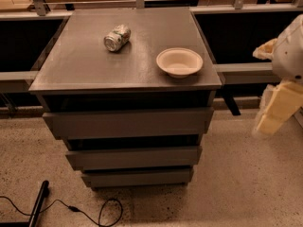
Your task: Open bottom drawer
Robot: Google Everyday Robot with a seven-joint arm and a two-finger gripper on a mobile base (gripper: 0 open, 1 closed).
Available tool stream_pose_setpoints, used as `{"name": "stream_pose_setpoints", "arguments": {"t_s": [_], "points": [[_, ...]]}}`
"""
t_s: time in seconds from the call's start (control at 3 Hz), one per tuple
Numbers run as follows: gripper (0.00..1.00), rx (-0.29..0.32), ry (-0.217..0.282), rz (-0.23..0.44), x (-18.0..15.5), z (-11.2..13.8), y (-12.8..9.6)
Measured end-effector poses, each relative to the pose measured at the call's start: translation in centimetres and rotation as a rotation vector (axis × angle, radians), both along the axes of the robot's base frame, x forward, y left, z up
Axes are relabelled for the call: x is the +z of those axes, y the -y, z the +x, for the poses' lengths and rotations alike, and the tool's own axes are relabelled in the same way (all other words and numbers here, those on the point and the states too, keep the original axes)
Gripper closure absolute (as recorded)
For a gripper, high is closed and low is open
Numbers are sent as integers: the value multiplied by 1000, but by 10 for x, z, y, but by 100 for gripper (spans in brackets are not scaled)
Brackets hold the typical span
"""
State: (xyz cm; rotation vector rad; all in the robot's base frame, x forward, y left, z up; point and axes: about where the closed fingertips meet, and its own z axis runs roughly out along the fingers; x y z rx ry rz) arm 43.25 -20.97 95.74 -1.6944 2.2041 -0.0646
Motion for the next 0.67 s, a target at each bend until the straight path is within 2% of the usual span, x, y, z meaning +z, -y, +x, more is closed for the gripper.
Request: {"name": "stream_pose_setpoints", "arguments": {"t_s": [0.33,0.67], "points": [[0,73,66,96,-21,-37,-38],[0,61,75,162,-46,-51,-43]]}}
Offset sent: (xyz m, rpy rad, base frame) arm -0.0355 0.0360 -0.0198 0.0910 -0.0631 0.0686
